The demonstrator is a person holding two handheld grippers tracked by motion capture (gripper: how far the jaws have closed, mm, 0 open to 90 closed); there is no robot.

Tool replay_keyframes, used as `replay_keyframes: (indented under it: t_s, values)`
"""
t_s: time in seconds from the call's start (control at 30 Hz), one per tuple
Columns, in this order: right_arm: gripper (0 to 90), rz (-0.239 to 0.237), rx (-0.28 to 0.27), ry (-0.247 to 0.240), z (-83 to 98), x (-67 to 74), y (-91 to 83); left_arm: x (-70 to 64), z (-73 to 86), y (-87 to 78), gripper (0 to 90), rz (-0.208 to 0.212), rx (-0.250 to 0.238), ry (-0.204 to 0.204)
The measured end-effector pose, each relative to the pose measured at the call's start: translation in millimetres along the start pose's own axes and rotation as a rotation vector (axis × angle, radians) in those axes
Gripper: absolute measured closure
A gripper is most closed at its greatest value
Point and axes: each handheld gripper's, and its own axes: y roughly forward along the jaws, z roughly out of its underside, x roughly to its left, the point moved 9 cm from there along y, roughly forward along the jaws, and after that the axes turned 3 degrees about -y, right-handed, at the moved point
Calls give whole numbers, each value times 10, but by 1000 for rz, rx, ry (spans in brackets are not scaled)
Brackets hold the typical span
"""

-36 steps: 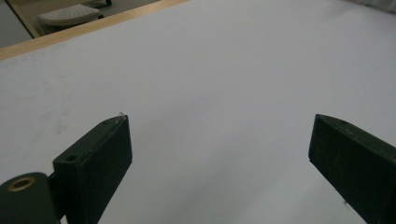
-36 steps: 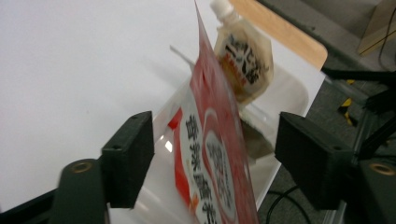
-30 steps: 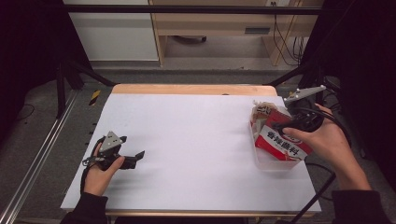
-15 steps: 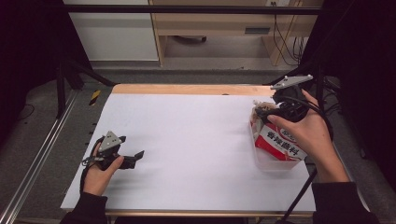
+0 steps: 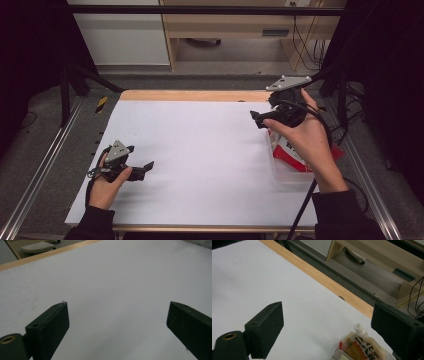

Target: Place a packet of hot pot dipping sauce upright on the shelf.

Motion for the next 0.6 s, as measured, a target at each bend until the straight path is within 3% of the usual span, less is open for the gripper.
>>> replay_keyframes:
  t_s: [0.27, 0.5, 0.6]
  values:
    - [112, -37, -31, -15, -74, 371, 181, 24, 0, -9, 44, -8, -1, 0]
    - [110, -103, -25, -6, 71, 779, 480, 41, -1, -13, 44, -11, -3, -3]
    - [108, -130, -24, 21, 158, 900, 617, 45, 1, -10, 44, -11, -1, -3]
